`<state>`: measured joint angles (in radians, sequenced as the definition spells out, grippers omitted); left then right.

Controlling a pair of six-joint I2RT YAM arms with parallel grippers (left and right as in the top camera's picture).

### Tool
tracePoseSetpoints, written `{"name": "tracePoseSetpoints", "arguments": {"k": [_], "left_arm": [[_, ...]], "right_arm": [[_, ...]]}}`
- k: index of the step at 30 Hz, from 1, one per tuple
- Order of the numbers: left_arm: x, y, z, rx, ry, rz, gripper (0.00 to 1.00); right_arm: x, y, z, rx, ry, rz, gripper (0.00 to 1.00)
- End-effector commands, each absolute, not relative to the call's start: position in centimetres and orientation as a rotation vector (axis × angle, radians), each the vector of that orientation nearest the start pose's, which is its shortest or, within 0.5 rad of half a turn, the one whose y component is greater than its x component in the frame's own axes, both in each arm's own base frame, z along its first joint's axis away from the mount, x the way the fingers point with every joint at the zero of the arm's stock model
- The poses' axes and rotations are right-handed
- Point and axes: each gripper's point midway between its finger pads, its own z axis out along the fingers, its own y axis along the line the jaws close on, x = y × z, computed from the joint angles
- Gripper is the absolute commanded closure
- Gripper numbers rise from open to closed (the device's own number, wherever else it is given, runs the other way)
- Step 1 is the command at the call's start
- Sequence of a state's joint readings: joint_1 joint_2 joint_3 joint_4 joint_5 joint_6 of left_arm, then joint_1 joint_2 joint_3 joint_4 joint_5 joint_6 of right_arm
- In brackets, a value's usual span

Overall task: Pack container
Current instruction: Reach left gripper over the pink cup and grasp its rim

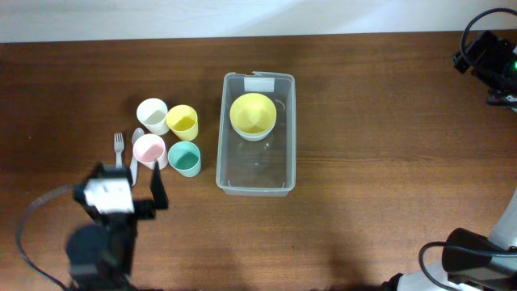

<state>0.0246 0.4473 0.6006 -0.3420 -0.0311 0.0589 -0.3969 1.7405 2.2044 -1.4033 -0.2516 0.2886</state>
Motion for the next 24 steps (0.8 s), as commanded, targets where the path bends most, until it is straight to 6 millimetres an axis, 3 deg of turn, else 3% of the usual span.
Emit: {"name": "tracePoseSetpoints", "arguments": {"k": [1, 5, 8, 12, 15, 19, 24], "left_arm": [[28.8, 2.0, 30.0, -0.025, 1.911, 0.114, 0.0], [32.7, 1.3, 29.6, 0.014, 2.108, 0.016, 0.0], [35.4, 0.9, 28.9, 0.053, 2.198, -0.158, 0.0], [37.5, 2.4, 27.7, 0.003, 2.25, -0.369, 0.0], [37.3, 4.2, 25.6, -0.082, 2.312, -0.414, 0.0], [36.3, 4.0, 23.5, -0.004, 2.403, -0.398, 0.0], [35.0, 6.9, 18.7, -0.201, 2.614, -0.243, 0.0]], "right_arm": [[38.5, -11.7, 34.1, 0.755, 2.373, 0.266, 0.01], [38.5, -11.7, 34.1, 0.755, 2.373, 0.266, 0.01], [38.5, -11.7, 34.1, 0.755, 2.373, 0.266, 0.01], [38.5, -11.7, 34.1, 0.755, 2.373, 0.266, 0.01], [38.5, -11.7, 34.1, 0.755, 2.373, 0.266, 0.01], [38.5, -11.7, 34.1, 0.755, 2.373, 0.266, 0.01], [38.5, -11.7, 34.1, 0.755, 2.373, 0.266, 0.01]]}}
